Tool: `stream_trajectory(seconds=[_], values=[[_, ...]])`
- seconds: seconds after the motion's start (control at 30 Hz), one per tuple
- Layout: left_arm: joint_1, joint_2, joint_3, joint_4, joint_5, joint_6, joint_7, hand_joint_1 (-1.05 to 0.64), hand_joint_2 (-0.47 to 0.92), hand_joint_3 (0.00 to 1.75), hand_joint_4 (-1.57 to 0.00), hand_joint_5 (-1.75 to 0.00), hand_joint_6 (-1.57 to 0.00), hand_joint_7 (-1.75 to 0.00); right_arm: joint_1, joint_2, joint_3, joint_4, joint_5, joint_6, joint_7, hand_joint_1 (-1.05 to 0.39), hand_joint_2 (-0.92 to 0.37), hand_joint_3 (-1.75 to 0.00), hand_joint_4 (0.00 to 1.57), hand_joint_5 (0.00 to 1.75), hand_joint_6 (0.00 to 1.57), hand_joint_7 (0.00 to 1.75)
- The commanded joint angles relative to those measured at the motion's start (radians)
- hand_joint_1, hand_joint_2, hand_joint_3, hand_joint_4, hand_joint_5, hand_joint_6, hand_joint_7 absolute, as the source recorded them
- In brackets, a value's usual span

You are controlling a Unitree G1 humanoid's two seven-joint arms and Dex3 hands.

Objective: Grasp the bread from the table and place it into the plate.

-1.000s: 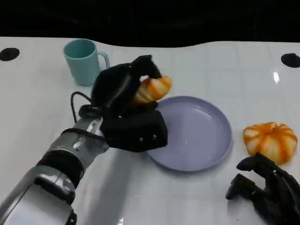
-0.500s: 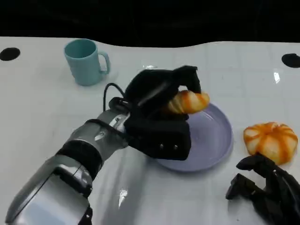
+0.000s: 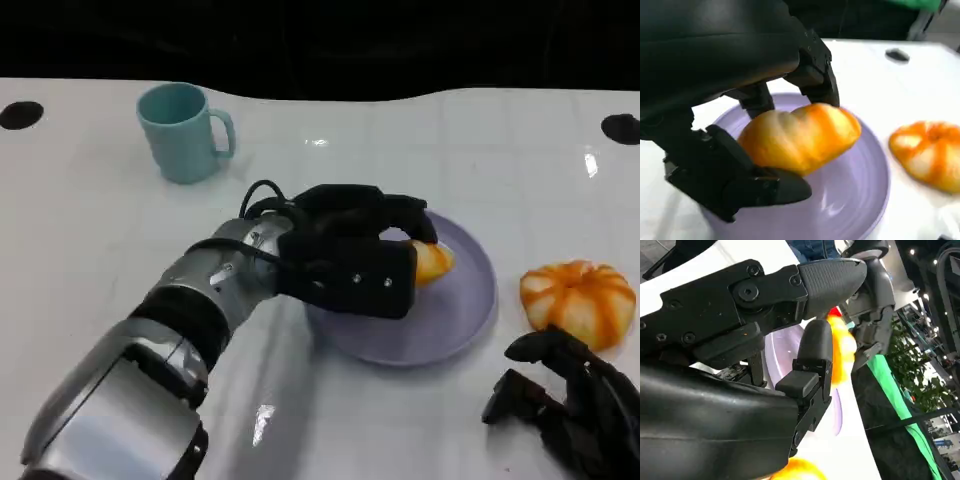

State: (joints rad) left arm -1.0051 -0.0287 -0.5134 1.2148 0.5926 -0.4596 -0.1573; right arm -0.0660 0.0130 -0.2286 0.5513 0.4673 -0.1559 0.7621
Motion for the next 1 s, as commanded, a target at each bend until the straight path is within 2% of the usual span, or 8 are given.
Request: stream_trajectory(seconds=[0.03,0.1,0.23,0.37,0.6,0.77,0.93,1.0], values=[[-0.037,0.019,-0.009,-0.023,0.003,0.021,-0.060,-0.60,0.92,0.52,-0.20,-0.34,-0.29,-0.06,0.010,-0.013,-0.007,0.008,0.007,0.007,0.004,-0.51,-0.92,-0.23,0.67,1.48,0.59,1.19],[-0.043,0.028,-0.015,-0.031,0.006,0.033,-0.098,-0.88,0.92,0.64,-0.04,-0.25,-0.15,-0.04,0.009,-0.014,-0.007,0.010,0.004,0.002,0.003,-0.51,-0.92,-0.23,0.67,1.48,0.59,1.19],[-0.043,0.043,-0.005,-0.049,-0.009,0.032,-0.144,-1.02,0.92,0.77,0.00,-0.14,-0.10,-0.03,0.008,-0.016,-0.006,0.011,-0.002,-0.003,-0.004,-0.51,-0.92,-0.23,0.68,1.48,0.60,1.19],[-0.038,0.060,0.023,-0.069,-0.041,0.021,-0.178,-1.05,0.92,0.84,0.00,-0.10,-0.09,-0.02,0.009,-0.015,-0.006,0.006,-0.002,0.006,-0.012,-0.51,-0.92,-0.23,0.68,1.47,0.60,1.17],[-0.013,0.104,0.076,-0.126,-0.104,-0.011,-0.215,-1.05,0.92,0.85,-0.01,-0.11,-0.09,-0.02,0.005,-0.017,-0.008,0.014,0.006,0.008,0.002,-0.50,-0.92,-0.23,0.67,1.47,0.60,1.15],[0.047,0.138,0.146,-0.186,-0.201,-0.067,-0.240,-0.98,0.92,0.75,-0.06,-0.15,-0.15,-0.04,0.004,-0.019,-0.009,0.014,0.009,0.012,0.009,-0.50,-0.92,-0.23,0.67,1.48,0.59,1.16],[0.055,0.142,0.147,-0.201,-0.214,-0.065,-0.249,-0.97,0.92,0.74,-0.06,-0.16,-0.16,-0.04,0.004,-0.019,-0.010,0.014,0.010,0.014,0.010,-0.49,-0.92,-0.23,0.67,1.48,0.59,1.15],[0.151,0.125,0.281,-0.246,-0.429,-0.069,-0.360,-0.96,0.92,0.68,-0.10,-0.19,-0.18,-0.05,-0.004,-0.021,-0.012,0.021,0.010,0.014,0.009,-0.50,-0.92,-0.23,0.67,1.48,0.60,1.16]])
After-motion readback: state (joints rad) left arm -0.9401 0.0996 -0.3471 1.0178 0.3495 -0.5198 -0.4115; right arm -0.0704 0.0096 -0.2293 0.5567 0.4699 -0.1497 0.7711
